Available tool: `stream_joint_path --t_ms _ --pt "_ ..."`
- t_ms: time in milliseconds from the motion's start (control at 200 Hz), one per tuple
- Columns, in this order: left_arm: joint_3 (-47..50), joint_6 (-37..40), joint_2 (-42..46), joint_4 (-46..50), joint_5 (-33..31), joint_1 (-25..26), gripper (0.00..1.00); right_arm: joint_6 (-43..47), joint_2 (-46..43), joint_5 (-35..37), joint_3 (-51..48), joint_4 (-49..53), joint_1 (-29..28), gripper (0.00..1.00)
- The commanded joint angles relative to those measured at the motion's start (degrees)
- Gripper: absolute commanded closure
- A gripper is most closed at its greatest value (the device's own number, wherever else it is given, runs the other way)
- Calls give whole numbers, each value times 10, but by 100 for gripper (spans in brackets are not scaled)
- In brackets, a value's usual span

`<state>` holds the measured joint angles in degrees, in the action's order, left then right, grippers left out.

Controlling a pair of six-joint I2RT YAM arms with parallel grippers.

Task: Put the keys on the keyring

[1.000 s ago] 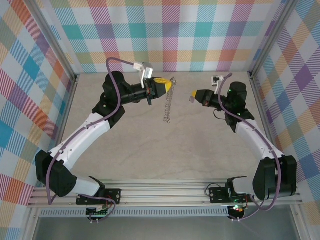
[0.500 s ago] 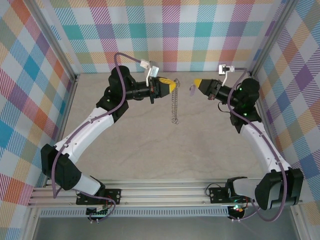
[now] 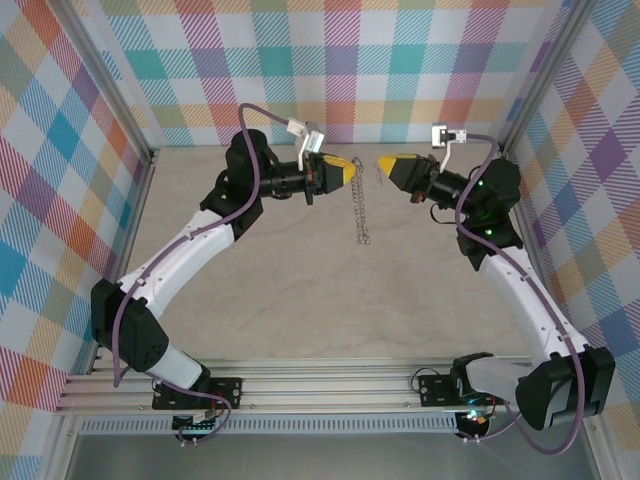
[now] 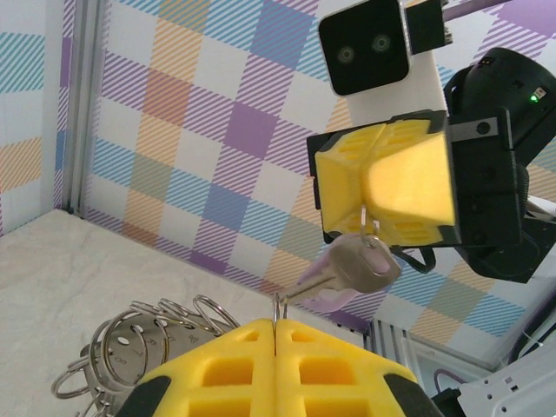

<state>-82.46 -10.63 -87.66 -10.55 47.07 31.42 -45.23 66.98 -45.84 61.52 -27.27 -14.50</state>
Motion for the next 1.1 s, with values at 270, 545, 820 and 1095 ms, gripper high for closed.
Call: stream_joint_path --t_ms 270,545,820,1095 --pt "-24 -4 1 -21 6 9 100 64 7 14 33 33 -41 100" --pt "-26 -6 3 -22 10 11 100 85 16 24 33 50 -47 100" --pt "-26 -8 3 -19 16 13 100 87 26 27 38 45 -49 100" --pt "-29 -8 1 -17 21 15 100 86 32 27 44 40 -51 100"
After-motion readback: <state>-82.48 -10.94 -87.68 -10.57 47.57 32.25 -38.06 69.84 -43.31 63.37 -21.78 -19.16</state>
